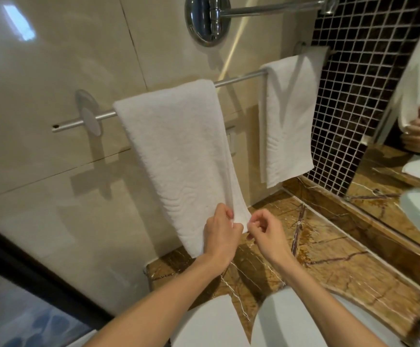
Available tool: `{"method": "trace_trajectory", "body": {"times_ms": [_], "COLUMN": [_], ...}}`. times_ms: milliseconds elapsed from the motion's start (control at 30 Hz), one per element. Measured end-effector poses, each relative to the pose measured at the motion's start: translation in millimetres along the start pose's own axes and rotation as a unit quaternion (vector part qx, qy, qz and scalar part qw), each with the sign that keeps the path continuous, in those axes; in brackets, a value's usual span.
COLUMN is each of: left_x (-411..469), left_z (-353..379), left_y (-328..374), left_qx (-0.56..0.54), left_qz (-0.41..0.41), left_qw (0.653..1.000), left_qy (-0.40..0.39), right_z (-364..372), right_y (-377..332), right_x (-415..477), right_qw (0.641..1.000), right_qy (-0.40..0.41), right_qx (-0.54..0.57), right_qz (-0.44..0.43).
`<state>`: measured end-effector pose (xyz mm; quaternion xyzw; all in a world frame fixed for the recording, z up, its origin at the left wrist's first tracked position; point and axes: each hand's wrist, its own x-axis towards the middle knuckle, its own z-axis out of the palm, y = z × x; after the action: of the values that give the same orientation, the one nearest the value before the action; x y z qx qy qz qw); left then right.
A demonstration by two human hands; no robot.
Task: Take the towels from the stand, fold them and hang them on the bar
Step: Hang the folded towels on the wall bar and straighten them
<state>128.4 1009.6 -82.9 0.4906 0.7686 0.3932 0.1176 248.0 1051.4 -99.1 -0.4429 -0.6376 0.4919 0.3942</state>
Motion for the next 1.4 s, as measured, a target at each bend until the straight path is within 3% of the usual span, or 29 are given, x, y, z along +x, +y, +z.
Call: {"method": "trace_trajectory", "body": {"times_ms": [233, 400, 567, 700, 833, 900, 1033, 1300, 1400], "left_x": [-0.9, -8.4, -20.5, -36.2, -41.3, -40.0, -37.1, -36.0, -36.6], "left_z": [5.6, -3.3, -13.6, -17.5, -16.9, -17.3, -22.2, -32.8, -36.0], "left_y": [5.3, -5.0, -31.2, -57.8, -76.7, -78.1, -76.1, -81.0, -83.9], "left_qx": [-0.150, -0.188, -0.150, -0.167, -0.192, -0.281, -0.541, -0.665, -0.687], "left_qz": [-0.022, -0.014, -0.027, -0.113, -0.215, -0.284, -0.399, -0.444, -0.454], "left_qw": [0.985, 0.977, 0.988, 0.975, 0.948, 0.907, 0.735, 0.600, 0.568], "left_qy": [-0.086, -0.100, -0.008, 0.090, 0.132, 0.135, 0.086, 0.008, -0.015], "right_z": [1.0, 2.7, 6.1, 4.7, 4.7, 5.3, 6.4, 9.2, 10.7], "right_y": [-7.3, -10.0, -10.4, -11.4, -15.0, -16.5, -18.0, -17.2, -14.2], "right_x": [-9.0, -7.3, 1.3, 2.4, 1.3, 0.7, 0.6, 1.0, 1.8], "right_qw": [0.993, 0.997, 0.998, 0.994, 0.992, 0.992, 0.991, 0.992, 0.992], "right_qy": [-0.091, -0.060, -0.016, 0.004, 0.010, 0.012, 0.018, 0.023, 0.020], "right_qx": [0.081, 0.053, 0.030, 0.065, 0.078, 0.076, 0.073, 0.061, 0.052], "right_qz": [-0.003, -0.012, 0.044, 0.087, 0.100, 0.104, 0.107, 0.107, 0.109]}}
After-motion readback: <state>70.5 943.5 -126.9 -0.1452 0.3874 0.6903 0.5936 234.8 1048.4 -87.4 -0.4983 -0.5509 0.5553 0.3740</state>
